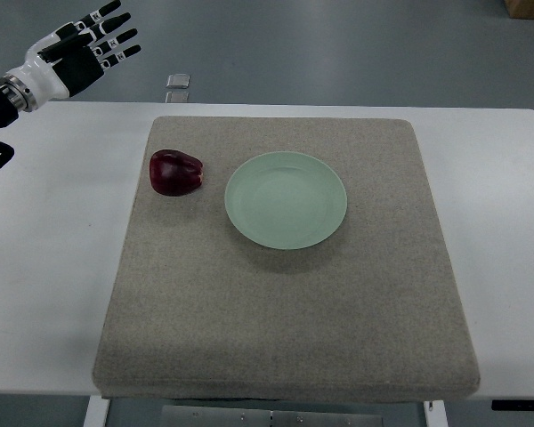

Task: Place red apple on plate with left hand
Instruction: 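Move the open left hand forward toward the dark red apple, then lower the left hand over the red apple and close fingers around it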

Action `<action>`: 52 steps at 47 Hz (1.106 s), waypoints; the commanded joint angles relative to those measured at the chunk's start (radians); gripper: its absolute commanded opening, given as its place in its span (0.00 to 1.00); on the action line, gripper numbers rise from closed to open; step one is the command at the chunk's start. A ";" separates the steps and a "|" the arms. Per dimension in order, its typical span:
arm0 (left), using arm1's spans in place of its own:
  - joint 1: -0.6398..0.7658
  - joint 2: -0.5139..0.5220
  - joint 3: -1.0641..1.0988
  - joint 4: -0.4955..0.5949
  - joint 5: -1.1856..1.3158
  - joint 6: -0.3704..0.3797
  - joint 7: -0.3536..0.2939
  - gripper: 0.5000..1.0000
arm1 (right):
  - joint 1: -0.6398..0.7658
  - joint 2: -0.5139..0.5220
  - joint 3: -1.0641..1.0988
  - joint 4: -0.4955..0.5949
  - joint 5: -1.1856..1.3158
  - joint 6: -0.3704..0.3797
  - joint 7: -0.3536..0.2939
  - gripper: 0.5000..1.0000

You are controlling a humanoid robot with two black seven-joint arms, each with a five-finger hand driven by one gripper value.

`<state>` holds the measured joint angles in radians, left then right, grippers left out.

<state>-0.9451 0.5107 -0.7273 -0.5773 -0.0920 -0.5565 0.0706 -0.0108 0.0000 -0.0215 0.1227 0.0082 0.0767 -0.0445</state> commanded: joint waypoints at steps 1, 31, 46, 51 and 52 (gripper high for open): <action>0.005 0.003 0.000 -0.004 0.000 -0.003 0.000 1.00 | 0.000 0.000 0.000 0.000 0.000 0.000 0.000 0.86; 0.012 0.009 0.068 -0.033 0.077 -0.036 -0.003 1.00 | 0.000 0.000 0.000 0.000 0.000 0.000 0.000 0.86; -0.021 0.058 0.066 -0.114 0.645 -0.045 -0.150 1.00 | 0.000 0.000 0.000 0.000 0.001 0.000 0.000 0.86; -0.023 0.100 0.054 -0.200 0.863 -0.043 -0.189 1.00 | 0.000 0.000 0.000 0.000 0.001 0.000 0.000 0.86; -0.023 0.109 0.054 -0.219 0.896 -0.045 -0.192 1.00 | 0.000 0.000 0.000 0.000 0.001 0.000 0.000 0.86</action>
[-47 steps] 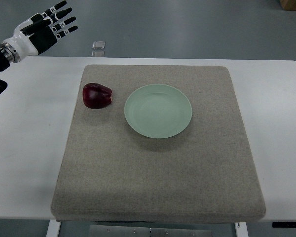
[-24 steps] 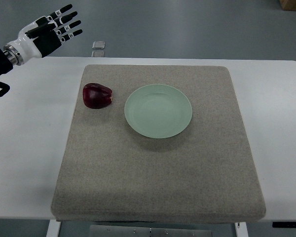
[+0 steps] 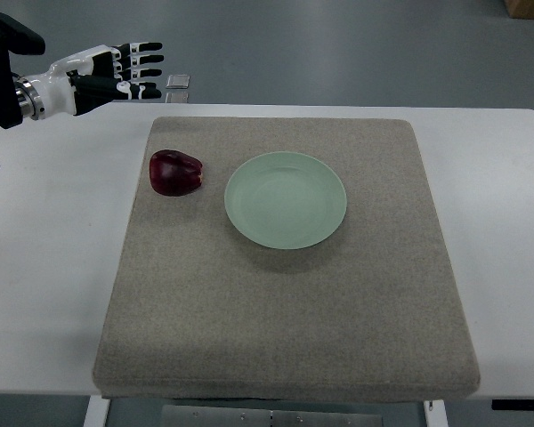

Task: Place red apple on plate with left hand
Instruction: 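Lower the left hand over the red apple and close fingers around it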

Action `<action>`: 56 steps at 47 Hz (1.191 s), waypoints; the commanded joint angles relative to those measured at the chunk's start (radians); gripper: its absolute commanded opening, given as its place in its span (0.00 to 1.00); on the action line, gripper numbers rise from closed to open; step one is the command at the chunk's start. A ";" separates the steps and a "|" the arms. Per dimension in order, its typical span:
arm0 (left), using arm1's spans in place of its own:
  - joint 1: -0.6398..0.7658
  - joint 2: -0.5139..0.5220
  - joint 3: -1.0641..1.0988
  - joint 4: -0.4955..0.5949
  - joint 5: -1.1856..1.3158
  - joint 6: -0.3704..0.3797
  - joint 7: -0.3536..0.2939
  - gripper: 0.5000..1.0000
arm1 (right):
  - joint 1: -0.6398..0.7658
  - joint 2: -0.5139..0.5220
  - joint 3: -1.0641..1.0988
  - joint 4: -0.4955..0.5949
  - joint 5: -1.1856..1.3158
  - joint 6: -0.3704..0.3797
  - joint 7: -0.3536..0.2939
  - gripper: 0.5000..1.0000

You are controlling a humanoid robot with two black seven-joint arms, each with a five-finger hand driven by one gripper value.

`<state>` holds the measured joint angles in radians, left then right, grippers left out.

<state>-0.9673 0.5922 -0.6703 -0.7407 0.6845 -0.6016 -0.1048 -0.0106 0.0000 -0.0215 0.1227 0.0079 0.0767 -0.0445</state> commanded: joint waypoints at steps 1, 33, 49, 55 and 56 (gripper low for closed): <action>-0.001 0.038 -0.003 -0.072 0.150 0.002 -0.016 1.00 | 0.000 0.000 0.000 0.000 0.001 0.000 0.000 0.86; 0.019 0.094 0.037 -0.253 0.648 0.069 -0.081 1.00 | 0.000 0.000 0.000 0.000 0.000 0.000 0.000 0.86; 0.074 0.038 0.060 -0.253 0.773 0.118 -0.081 1.00 | 0.000 0.000 0.000 0.000 0.000 0.000 0.000 0.86; 0.098 0.020 0.058 -0.252 0.843 0.172 -0.084 1.00 | 0.000 0.000 0.000 0.000 0.001 0.000 0.000 0.86; 0.099 0.017 0.058 -0.252 0.846 0.186 -0.085 1.00 | 0.000 0.000 0.000 0.000 0.000 0.000 0.000 0.86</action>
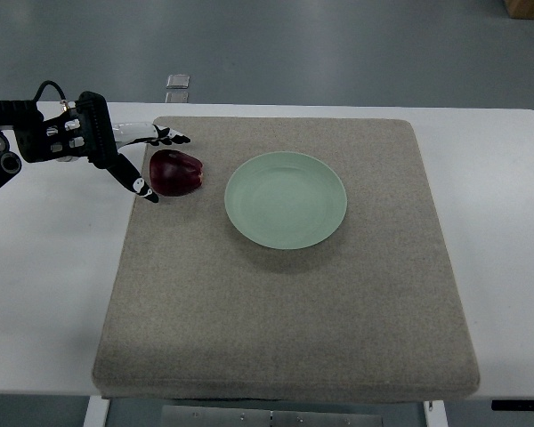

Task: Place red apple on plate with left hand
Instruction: 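Lower the left hand over the red apple and close fingers around it, then carry the held apple with the left hand onto the green plate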

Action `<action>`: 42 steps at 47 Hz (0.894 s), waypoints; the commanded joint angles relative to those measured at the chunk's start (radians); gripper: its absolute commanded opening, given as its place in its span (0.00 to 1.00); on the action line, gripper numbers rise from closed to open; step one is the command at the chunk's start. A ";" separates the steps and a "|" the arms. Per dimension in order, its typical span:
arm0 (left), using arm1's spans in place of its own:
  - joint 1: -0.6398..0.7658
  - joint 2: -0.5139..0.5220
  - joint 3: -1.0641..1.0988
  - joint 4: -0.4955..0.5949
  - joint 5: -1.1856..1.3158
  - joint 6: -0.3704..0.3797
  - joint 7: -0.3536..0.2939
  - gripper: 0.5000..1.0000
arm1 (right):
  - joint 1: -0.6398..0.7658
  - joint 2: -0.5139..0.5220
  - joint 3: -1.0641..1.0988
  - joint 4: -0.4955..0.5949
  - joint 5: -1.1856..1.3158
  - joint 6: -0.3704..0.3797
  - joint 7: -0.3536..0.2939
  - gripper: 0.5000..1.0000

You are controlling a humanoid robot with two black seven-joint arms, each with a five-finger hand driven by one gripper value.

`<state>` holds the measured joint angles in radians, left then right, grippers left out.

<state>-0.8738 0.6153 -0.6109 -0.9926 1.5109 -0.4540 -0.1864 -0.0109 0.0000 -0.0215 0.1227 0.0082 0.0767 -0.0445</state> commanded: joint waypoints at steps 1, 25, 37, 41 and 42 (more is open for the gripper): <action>0.006 -0.009 -0.001 -0.001 0.022 0.049 -0.005 1.00 | 0.000 0.000 0.000 0.000 -0.001 0.000 0.000 0.86; 0.016 -0.055 -0.001 0.000 0.107 0.069 -0.008 0.80 | 0.000 0.000 0.000 0.000 0.001 0.000 0.000 0.86; 0.006 -0.054 -0.003 -0.001 0.144 0.071 -0.057 0.22 | 0.000 0.000 0.000 0.000 -0.001 0.000 0.000 0.86; 0.002 -0.049 -0.004 -0.008 0.146 0.071 -0.067 0.03 | 0.000 0.000 0.000 0.000 -0.001 0.000 0.000 0.86; 0.001 -0.046 -0.004 -0.011 0.144 0.072 -0.070 0.00 | 0.000 0.000 0.000 0.000 0.001 0.000 0.000 0.86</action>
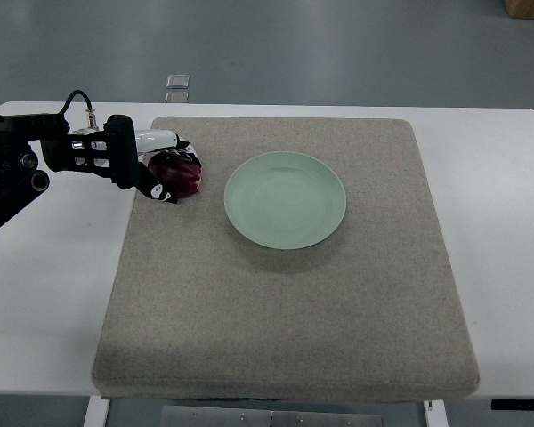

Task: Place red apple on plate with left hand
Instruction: 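Carry the held apple with the left hand onto the green plate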

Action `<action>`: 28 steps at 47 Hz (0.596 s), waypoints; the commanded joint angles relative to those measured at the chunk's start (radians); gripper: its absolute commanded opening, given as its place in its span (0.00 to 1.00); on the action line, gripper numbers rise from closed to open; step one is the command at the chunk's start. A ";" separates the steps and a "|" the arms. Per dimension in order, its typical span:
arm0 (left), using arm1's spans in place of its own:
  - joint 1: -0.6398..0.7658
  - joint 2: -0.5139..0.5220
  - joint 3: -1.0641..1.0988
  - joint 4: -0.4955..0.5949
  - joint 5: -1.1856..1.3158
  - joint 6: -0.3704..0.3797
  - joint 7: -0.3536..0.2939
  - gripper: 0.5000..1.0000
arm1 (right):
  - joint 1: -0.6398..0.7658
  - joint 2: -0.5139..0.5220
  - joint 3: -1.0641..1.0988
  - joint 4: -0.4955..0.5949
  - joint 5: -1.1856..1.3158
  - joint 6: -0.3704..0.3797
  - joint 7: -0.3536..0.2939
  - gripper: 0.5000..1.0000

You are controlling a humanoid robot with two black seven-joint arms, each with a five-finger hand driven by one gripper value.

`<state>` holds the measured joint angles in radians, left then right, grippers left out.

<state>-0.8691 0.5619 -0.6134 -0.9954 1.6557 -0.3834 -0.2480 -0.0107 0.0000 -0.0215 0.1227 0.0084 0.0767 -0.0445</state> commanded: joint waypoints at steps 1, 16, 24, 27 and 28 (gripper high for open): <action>-0.005 0.010 -0.003 -0.011 -0.001 0.000 -0.013 0.00 | 0.000 0.000 0.000 0.000 -0.001 0.000 0.000 0.86; -0.107 0.004 0.001 -0.134 -0.005 -0.003 -0.060 0.00 | 0.000 0.000 0.000 0.000 0.001 0.000 0.000 0.86; -0.119 -0.138 0.035 -0.121 0.006 -0.003 -0.051 0.00 | 0.000 0.000 0.000 0.000 -0.001 0.000 0.000 0.86; -0.126 -0.149 0.063 -0.100 0.006 -0.002 -0.051 0.00 | 0.000 0.000 0.000 0.000 0.001 0.000 0.000 0.86; -0.128 -0.149 0.076 -0.094 0.007 0.001 -0.050 0.00 | 0.000 0.000 0.000 0.000 0.001 0.000 0.000 0.86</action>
<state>-0.9913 0.4212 -0.5706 -1.1100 1.6600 -0.3878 -0.2995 -0.0104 0.0000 -0.0214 0.1227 0.0084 0.0767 -0.0445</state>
